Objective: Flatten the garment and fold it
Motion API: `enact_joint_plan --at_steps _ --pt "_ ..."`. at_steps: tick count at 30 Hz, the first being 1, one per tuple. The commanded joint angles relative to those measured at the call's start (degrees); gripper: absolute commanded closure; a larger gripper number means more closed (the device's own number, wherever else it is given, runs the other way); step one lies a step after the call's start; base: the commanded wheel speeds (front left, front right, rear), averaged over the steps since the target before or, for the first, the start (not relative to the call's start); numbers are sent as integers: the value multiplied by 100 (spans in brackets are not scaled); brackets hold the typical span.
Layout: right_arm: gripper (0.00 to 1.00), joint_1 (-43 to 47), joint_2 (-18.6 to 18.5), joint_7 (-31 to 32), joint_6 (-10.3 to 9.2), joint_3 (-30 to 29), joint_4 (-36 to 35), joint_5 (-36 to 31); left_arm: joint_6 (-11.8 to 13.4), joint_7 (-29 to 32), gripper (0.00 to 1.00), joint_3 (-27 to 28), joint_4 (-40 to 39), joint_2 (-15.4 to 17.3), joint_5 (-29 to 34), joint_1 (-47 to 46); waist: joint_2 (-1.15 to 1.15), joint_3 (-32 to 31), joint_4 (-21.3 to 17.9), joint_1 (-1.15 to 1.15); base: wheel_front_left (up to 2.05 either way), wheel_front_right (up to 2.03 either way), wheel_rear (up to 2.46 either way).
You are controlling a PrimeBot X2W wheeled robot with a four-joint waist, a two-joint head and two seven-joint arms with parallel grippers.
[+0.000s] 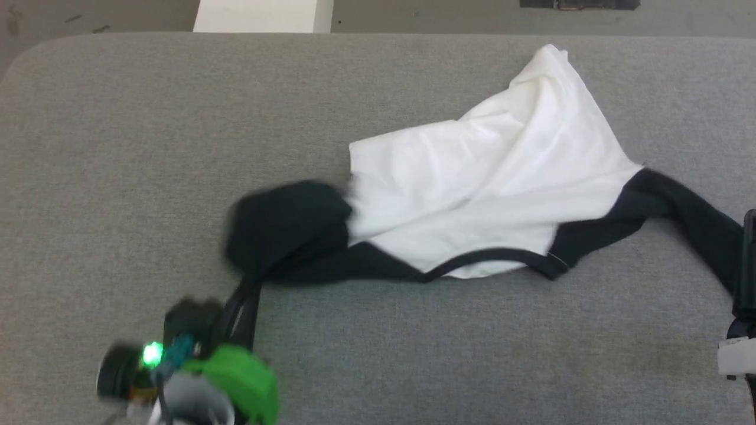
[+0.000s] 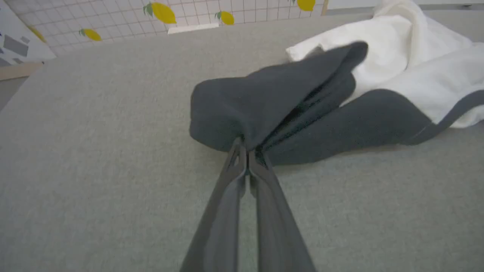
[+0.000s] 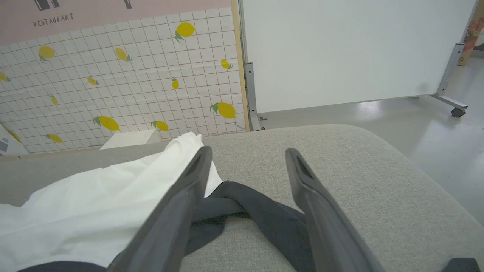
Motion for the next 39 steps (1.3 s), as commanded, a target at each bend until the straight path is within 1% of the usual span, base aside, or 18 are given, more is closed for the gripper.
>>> enact_joint_plan --at_steps 1,5,6,7,8,9,14,16,19,22,25,28,31,34,35,36,37,39 --pt "0 71 5 15 -8 2 23 34 140 43 100 20 -19 48 -123 381 0 -14 18 0 0 0 0" --pt "0 96 5 28 -8 -28 44 29 236 43 100 51 -60 -144 -616 1025 0 -3 42 0 0 0 0" --pt "0 97 5 32 -8 -34 51 24 241 65 85 48 -44 -213 -735 1114 0 -7 56 0 0 0 0" --pt "0 100 5 38 -8 -33 61 18 217 70 55 29 -38 -238 -780 1141 0 -17 68 0 0 0 0" --pt "0 103 5 47 -8 -26 72 16 215 -9 11 56 -49 -268 -783 1125 0 -28 80 0 0 0 0" --pt "0 103 5 55 -8 -17 79 17 219 -101 0 96 -70 -299 -776 1088 0 -33 88 0 0 0 0" --pt "0 103 5 80 -8 5 106 11 90 -563 0 309 -387 -333 -691 738 0 -78 139 0 0 0 0" --pt "0 98 5 88 -8 17 101 12 89 -657 0 390 -534 -243 -541 551 0 -70 145 0 0 0 0" --pt "0 84 5 101 -8 37 82 12 91 -599 0 403 -698 -52 -246 255 0 -32 142 0 0 0 0" --pt "0 66 5 116 -8 63 77 16 22 -302 0 275 -674 153 43 -78 0 30 113 0 0 0 0" --pt "0 40 5 126 -8 93 85 19 -159 -10 0 77 -560 160 127 -440 0 89 65 0 0 0 0" --pt "0 6 5 129 -8 116 102 18 -315 453 0 -192 -325 148 176 -707 0 133 5 0 0 0 0" --pt "0 -8 5 128 -8 115 113 27 -391 954 0 -401 -25 180 226 -873 0 166 -44 0 0 0 0" --pt "0 -18 5 125 -8 126 133 35 -364 1310 0 -554 201 209 339 -945 0 194 -94 0 0 0 0" --pt "0 -24 5 123 -8 129 139 37 -352 1352 32 -573 248 216 373 -968 0 201 -109 0 0 0 0" --pt "0 -30 5 119 -8 128 148 42 -330 1370 73 -584 273 213 408 -992 0 206 -122 0 0 0 0" --pt "0 -32 5 113 -8 125 155 44 -315 1372 100 -589 281 207 424 -1003 0 207 -130 0 0 0 0" --pt "0 -28 5 101 -8 110 168 45 -259 1282 100 -544 240 185 437 -1012 0 201 -136 0 0 0 0"
